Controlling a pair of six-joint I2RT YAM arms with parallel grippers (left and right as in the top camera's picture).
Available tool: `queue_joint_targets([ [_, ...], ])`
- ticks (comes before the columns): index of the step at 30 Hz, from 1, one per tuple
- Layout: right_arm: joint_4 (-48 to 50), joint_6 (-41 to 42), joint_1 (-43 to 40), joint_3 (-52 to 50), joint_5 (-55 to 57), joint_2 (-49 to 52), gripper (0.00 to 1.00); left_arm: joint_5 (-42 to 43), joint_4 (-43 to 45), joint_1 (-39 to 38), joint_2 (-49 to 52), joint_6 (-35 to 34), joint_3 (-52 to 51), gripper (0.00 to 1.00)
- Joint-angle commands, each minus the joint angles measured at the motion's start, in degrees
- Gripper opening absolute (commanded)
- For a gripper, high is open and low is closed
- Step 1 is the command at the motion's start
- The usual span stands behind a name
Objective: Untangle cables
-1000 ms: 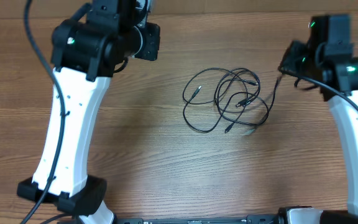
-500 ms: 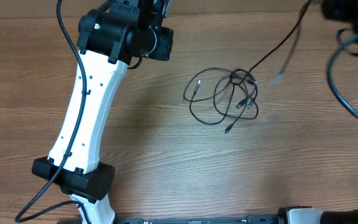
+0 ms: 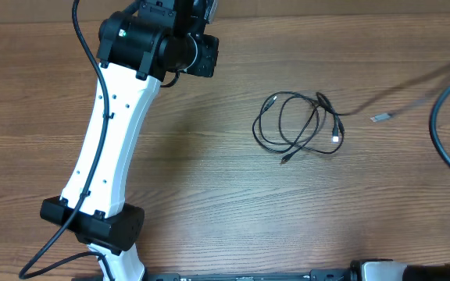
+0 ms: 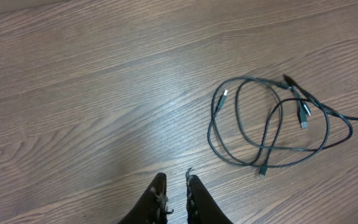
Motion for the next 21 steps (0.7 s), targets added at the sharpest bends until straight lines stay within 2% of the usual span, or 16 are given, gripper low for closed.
queue_joint_targets([
  [1, -7.0, 1.7, -1.0, 0.4, 4.2, 2.1, 0.04, 1.3, 0.0, -0.5, 0.6, 0.2, 1.0, 0.13],
  [5, -12.1, 1.7, -1.0, 0.4, -13.8, 3.6, 0.04, 6.8, 0.5, -0.8, 0.9, 0.2, 0.7, 0.16],
  [9, -12.3, 1.7, -1.0, 0.4, -25.2, 4.5, 0.04, 14.7, 1.4, -1.6, 2.8, 0.2, 0.7, 0.34],
  [12, -11.7, 1.7, -1.0, 0.4, -26.8, 4.5, 0.04, 22.2, 2.0, -3.1, 6.1, -0.6, 0.7, 0.39],
  [14, -11.6, 1.7, -1.0, 0.4, -26.8, 4.5, 0.04, 23.5, 2.6, -4.2, 8.2, -2.8, 0.7, 0.40],
  [16, -11.9, 1.7, -1.0, 0.4, -26.8, 4.5, 0.04, 23.6, 3.6, -5.4, 10.5, -4.7, 0.7, 0.44],
  [19, -12.1, 1.7, -1.0, 0.4, -26.8, 4.5, 0.04, 23.6, 5.7, -7.5, 14.2, -7.2, 0.7, 0.64],
  [21, -12.1, 1.7, -1.0, 0.4, -26.8, 4.5, 0.04, 23.6, 6.8, -8.7, 16.1, -8.1, 0.7, 0.71],
])
